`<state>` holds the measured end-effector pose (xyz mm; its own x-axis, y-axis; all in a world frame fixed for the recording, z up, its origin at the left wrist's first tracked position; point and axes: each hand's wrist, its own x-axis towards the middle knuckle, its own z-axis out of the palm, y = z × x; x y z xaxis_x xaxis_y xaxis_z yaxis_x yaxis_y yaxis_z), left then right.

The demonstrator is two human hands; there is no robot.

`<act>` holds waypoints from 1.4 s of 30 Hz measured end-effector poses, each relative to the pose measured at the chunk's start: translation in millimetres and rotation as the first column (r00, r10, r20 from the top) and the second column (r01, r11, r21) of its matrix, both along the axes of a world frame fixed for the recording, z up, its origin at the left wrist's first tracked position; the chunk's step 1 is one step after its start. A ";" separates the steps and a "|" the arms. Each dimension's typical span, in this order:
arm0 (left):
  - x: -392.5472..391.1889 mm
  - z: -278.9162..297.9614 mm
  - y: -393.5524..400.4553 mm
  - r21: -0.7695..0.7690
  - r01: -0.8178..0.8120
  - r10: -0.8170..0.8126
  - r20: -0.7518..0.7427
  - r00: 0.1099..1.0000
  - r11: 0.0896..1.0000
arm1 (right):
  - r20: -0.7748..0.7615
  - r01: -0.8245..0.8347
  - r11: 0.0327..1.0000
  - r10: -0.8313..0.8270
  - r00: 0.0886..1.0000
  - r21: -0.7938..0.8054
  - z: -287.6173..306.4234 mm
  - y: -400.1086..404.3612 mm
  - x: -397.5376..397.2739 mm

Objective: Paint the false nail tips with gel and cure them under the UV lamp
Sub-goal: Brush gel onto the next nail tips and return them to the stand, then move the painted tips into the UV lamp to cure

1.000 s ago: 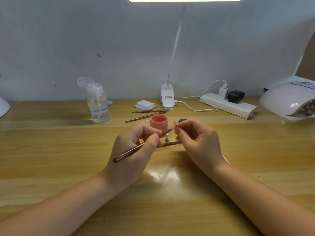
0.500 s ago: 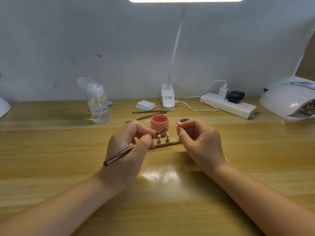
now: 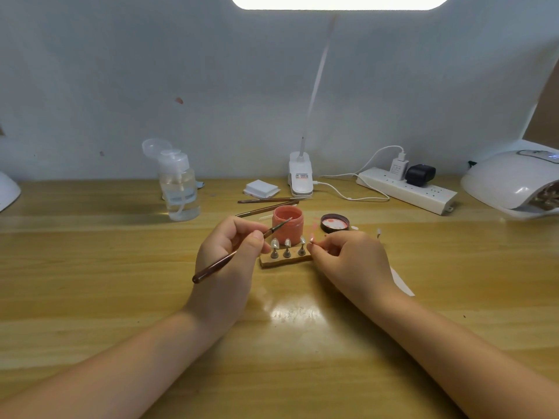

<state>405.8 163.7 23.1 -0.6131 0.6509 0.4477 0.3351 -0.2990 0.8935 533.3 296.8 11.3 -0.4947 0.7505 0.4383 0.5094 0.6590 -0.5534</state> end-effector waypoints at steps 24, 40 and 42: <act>98.0 37.4 82.0 0.146 0.187 -0.223 0.299 0.928 0.972 | 0.308 0.387 0.908 -0.326 0.894 -0.163 62.8 94.6 77.1; 183.9 0.8 209.5 -0.098 0.429 -0.339 0.468 0.816 0.898 | 0.316 0.667 0.719 -0.597 0.737 -0.197 25.2 231.2 256.7; 182.5 -3.1 212.3 -0.120 0.379 -0.295 0.433 0.852 0.918 | 0.249 0.662 0.712 -0.614 0.749 -0.234 22.4 248.1 265.7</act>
